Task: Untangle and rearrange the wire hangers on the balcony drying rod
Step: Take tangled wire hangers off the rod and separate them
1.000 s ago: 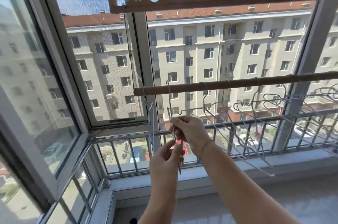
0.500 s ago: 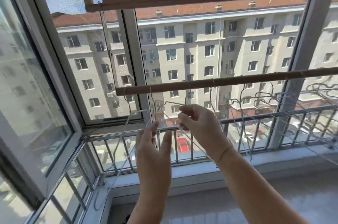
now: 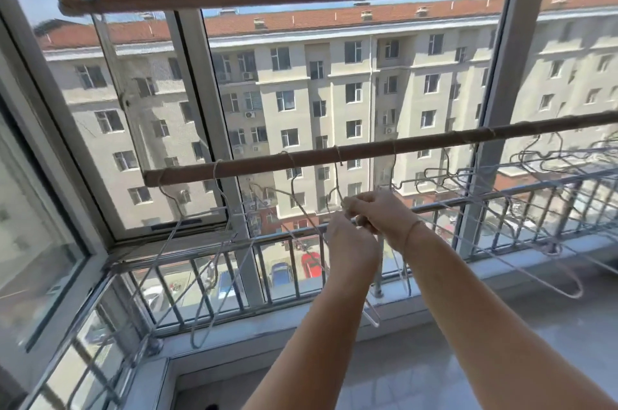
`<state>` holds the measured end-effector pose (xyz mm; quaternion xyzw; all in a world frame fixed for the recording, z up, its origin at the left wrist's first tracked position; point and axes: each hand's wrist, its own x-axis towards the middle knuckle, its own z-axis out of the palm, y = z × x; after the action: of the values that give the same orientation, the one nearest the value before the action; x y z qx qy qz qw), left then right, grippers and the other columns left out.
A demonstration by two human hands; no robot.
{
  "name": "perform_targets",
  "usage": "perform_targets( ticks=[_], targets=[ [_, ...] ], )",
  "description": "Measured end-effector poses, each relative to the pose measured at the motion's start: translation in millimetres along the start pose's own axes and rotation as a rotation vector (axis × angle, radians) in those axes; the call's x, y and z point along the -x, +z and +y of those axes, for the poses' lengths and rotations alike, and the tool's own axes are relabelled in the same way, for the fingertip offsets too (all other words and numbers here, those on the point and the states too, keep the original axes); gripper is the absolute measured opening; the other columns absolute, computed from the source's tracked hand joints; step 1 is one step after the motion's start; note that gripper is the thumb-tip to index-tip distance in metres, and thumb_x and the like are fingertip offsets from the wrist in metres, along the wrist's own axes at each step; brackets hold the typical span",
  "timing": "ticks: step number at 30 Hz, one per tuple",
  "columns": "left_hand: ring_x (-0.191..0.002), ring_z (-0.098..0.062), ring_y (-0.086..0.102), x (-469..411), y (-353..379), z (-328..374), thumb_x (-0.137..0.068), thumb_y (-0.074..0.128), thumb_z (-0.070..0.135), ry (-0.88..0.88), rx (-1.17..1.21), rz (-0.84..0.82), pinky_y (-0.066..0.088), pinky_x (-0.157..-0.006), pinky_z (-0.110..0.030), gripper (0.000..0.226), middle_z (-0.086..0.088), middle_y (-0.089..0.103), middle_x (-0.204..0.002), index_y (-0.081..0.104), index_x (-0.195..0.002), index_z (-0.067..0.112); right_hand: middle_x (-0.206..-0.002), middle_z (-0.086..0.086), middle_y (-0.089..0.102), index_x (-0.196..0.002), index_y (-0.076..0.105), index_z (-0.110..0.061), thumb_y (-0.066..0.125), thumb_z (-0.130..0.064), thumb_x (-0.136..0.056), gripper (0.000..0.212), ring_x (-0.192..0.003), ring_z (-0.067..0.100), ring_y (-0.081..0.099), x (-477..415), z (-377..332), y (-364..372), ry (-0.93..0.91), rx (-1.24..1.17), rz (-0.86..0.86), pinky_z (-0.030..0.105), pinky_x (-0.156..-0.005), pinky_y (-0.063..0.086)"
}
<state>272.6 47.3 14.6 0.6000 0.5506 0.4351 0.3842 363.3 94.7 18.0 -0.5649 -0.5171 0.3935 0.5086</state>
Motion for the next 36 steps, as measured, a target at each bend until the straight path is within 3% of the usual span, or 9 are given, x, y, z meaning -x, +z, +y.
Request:
perform_targets(
  ticks=[4, 7, 9, 13, 17, 21, 28, 33, 36],
  targets=[
    [-0.099, -0.022, 0.061, 1.4, -5.8, -15.9, -0.094, 0.049, 0.019, -0.041, 0.139, -0.03, 0.049, -0.088, -0.036, 0.029, -0.009, 0.063, -0.112, 0.052, -0.121, 0.01, -0.065, 0.007, 0.064, -0.084, 0.068, -0.001, 0.065, -0.013, -0.085, 0.012, -0.044, 0.007, 0.047, -3.5, 1.6, 4.4, 0.083, -0.135, -0.073, 0.016, -0.039, 0.039],
    [-0.07, -0.017, 0.063, 4.1, -11.7, -26.5, -0.092, 0.052, 0.016, -0.056, 0.231, -0.026, 0.05, -0.071, -0.033, 0.018, -0.007, 0.07, -0.086, 0.063, -0.103, 0.009, -0.058, 0.004, 0.066, -0.076, 0.068, -0.007, 0.064, -0.007, -0.084, 0.009, -0.04, 0.006, 0.047, -7.3, 2.9, 7.3, 0.112, -0.251, -0.066, 0.016, -0.038, 0.039],
    [-0.062, -0.016, 0.06, 2.9, -14.9, -29.8, -0.091, 0.055, 0.014, -0.043, 0.252, -0.012, 0.049, -0.065, -0.031, 0.012, -0.004, 0.068, -0.075, 0.066, -0.092, 0.013, -0.056, 0.004, 0.064, -0.075, 0.067, -0.008, 0.061, -0.002, -0.085, 0.013, -0.038, 0.004, 0.047, -11.0, 1.8, 9.3, 0.132, -0.339, -0.053, 0.015, -0.034, 0.038],
    [-0.064, -0.02, 0.06, -5.0, -16.5, -25.1, -0.089, 0.058, 0.012, -0.023, 0.279, 0.032, 0.049, -0.067, -0.037, 0.017, -0.005, 0.067, -0.071, 0.064, -0.076, 0.022, -0.056, 0.003, 0.063, -0.076, 0.065, -0.005, 0.065, -0.005, -0.083, 0.007, -0.039, 0.004, 0.044, -19.6, -5.7, 12.2, 0.153, -0.376, -0.091, 0.014, -0.033, 0.035],
    [-0.068, -0.023, 0.057, -18.2, -11.0, -16.3, -0.089, 0.057, 0.012, 0.0, 0.276, 0.102, 0.049, -0.072, -0.041, 0.012, -0.019, 0.069, -0.08, 0.068, -0.09, 0.008, -0.053, -0.001, 0.062, -0.075, 0.067, -0.008, 0.067, -0.004, -0.08, 0.006, -0.038, 0.003, 0.043, -29.5, -14.2, 12.6, 0.136, -0.362, -0.098, 0.015, -0.036, 0.031],
    [-0.065, -0.022, 0.055, -33.1, 1.8, -5.1, -0.089, 0.056, 0.013, -0.013, 0.258, 0.18, 0.045, -0.068, -0.038, 0.018, -0.015, 0.065, -0.071, 0.07, -0.08, 0.004, -0.06, 0.007, 0.058, -0.07, 0.066, -0.01, 0.064, 0.007, -0.076, 0.018, -0.031, 0.003, 0.041, -38.5, -17.3, 10.5, 0.147, -0.354, -0.075, 0.012, -0.032, 0.026],
    [-0.064, -0.021, 0.052, -29.6, 31.1, -15.3, -0.09, 0.054, 0.009, -0.077, 0.313, 0.248, 0.039, -0.066, -0.033, 0.019, -0.015, 0.061, -0.068, 0.069, -0.08, 0.001, -0.038, -0.005, 0.053, -0.065, 0.063, -0.009, 0.058, 0.015, -0.074, 0.026, -0.025, 0.0, 0.042, -38.4, -2.4, 0.4, 0.155, -0.28, -0.091, 0.01, -0.027, 0.027],
    [-0.058, -0.014, 0.051, 9.1, 39.7, -41.0, -0.091, 0.054, 0.009, -0.103, 0.352, 0.244, 0.041, -0.058, -0.025, 0.024, -0.005, 0.059, -0.063, 0.065, -0.071, 0.017, -0.056, 0.0, 0.055, -0.081, 0.064, -0.011, 0.058, 0.009, -0.078, 0.021, -0.042, 0.005, 0.05, -16.8, 26.8, 0.5, 0.136, -0.226, -0.139, 0.009, -0.03, 0.03],
    [-0.054, -0.009, 0.052, 34.4, 38.8, -58.5, -0.091, 0.051, 0.004, -0.124, 0.36, 0.218, 0.043, -0.055, -0.017, 0.018, -0.004, 0.058, -0.063, 0.067, -0.084, 0.009, -0.067, 0.001, 0.057, -0.086, 0.065, -0.012, 0.06, -0.001, -0.081, 0.013, -0.059, 0.009, 0.047, -2.7, 49.6, 1.5, 0.103, -0.172, -0.152, 0.011, -0.043, 0.036]
  ],
)
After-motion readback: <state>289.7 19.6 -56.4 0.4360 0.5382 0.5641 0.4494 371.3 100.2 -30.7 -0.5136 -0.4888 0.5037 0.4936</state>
